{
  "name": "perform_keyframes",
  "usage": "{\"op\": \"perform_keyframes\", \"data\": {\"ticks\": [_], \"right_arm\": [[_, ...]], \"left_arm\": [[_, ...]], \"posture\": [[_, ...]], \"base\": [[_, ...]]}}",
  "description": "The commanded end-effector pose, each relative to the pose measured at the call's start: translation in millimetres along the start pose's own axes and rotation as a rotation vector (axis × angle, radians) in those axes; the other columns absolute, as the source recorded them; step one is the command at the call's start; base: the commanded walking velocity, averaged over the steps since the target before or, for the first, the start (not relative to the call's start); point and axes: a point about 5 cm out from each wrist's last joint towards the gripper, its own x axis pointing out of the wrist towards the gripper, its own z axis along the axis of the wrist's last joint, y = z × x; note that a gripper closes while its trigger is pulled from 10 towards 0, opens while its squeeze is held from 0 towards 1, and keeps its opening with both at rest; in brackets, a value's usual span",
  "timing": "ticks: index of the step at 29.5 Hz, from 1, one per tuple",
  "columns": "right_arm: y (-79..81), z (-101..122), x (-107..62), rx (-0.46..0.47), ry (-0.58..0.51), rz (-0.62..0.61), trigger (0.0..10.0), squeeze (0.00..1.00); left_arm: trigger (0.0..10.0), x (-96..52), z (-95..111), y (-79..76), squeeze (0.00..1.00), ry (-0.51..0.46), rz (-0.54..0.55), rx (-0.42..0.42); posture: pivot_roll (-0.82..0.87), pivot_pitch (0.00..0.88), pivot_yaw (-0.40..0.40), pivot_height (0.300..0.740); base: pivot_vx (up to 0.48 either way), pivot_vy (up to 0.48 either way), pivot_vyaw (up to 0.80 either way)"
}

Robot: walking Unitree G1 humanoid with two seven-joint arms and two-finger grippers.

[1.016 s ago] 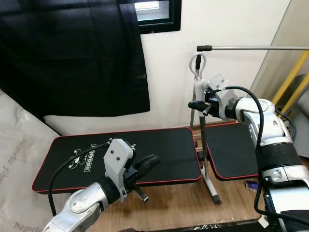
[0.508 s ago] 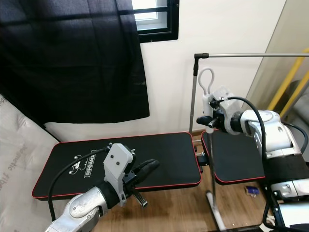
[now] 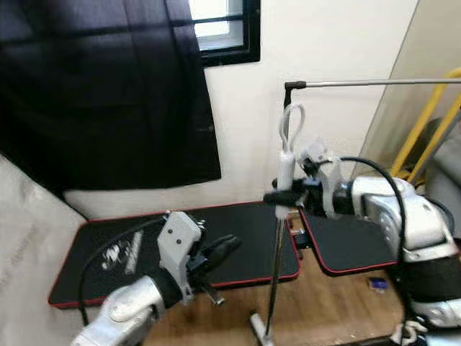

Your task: Sweep floor

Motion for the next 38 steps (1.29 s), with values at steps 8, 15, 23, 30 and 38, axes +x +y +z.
{"op": "perform_keyframes", "data": {"ticks": [8,15,23,30,38], "right_arm": [[1.9,10,2.2,-0.078,-0.028,-0.022,10.0,0.0],[9.4,4,17.9,-0.061,-0.032,-0.029,10.0,0.0],[14.9,-1,28.9,-0.053,-0.029,-0.023,10.0,0.0],[17.4,-2,38.4,-0.048,-0.041,-0.039,10.0,0.0],[17.7,-4,42.6,-0.055,-0.033,-0.046,10.0,0.0]], "left_arm": [[10.0,3.6,0,6.3,0.0,-0.011,0.017,0.021],[10.0,5.3,0,9.8,0.0,-0.009,0.041,0.041],[10.0,8.0,-1,18.0,0.0,-0.009,0.113,0.075],[10.0,9.2,0,28.4,0.0,-0.009,0.217,0.084],[10.0,10.3,-5,35.3,0.0,0.035,0.302,0.082]], "posture": [[-0.12,0.007,-0.035,0.74],[-0.12,0.0,-0.036,0.74],[-0.12,0.0,-0.04,0.74],[-0.11,0.0,-0.041,0.74],[-0.11,0.0,-0.039,0.74]], "base": [[0.0,0.0,-0.8],[0.0,0.0,-0.8],[0.0,0.0,-0.8],[0.0,0.0,-0.8],[-0.06,0.0,-0.8]]}}
